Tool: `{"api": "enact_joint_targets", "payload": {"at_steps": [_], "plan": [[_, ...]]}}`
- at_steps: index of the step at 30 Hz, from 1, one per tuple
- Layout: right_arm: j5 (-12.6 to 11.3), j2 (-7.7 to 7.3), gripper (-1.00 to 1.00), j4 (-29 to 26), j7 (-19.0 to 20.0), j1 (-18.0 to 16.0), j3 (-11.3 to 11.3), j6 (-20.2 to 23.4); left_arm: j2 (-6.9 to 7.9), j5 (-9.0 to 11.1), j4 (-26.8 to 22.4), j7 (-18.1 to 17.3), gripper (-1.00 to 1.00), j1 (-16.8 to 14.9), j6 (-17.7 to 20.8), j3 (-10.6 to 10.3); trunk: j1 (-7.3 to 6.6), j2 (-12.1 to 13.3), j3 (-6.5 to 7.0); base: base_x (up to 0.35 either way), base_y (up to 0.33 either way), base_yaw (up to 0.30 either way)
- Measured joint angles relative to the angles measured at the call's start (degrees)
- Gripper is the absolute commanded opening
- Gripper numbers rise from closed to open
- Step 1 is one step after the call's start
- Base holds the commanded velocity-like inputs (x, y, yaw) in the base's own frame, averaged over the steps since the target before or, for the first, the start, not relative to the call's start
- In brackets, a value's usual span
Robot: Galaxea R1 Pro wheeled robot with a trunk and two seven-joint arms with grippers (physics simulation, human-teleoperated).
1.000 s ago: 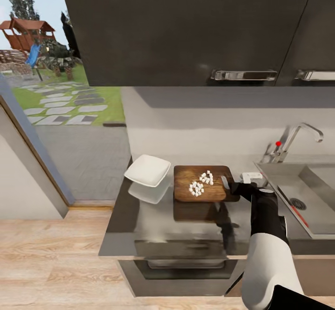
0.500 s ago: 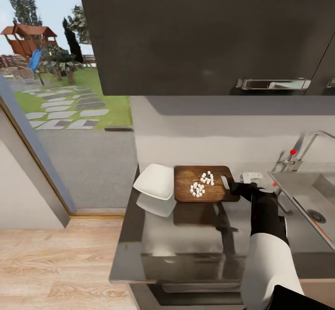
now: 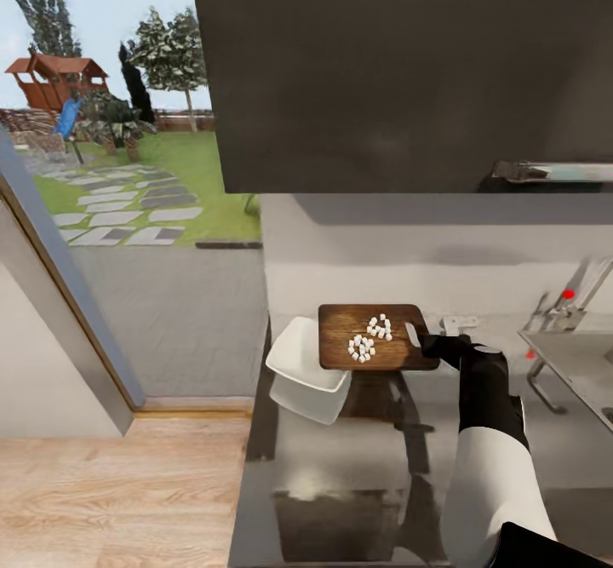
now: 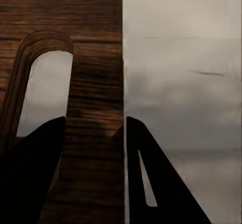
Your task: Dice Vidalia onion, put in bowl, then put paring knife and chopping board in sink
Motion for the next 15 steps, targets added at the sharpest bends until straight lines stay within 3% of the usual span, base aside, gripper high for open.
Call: {"api": "enact_joint_targets", "payload": {"at_steps": [9,15], "plan": [[0.0,0.00,-1.00,0.0,0.0,0.0,0.0,0.0,0.09,0.0,0.0,0.0,1.00,0.0,0.0,0.0,0.00,0.0,0.81,0.165,0.237,0.000],[0.0,0.00,-1.00,0.0,0.0,0.0,0.0,0.0,0.09,0.0,0.0,0.0,1.00,0.0,0.0,0.0,0.00,0.0,1.36,0.157,0.143,0.000]]}}
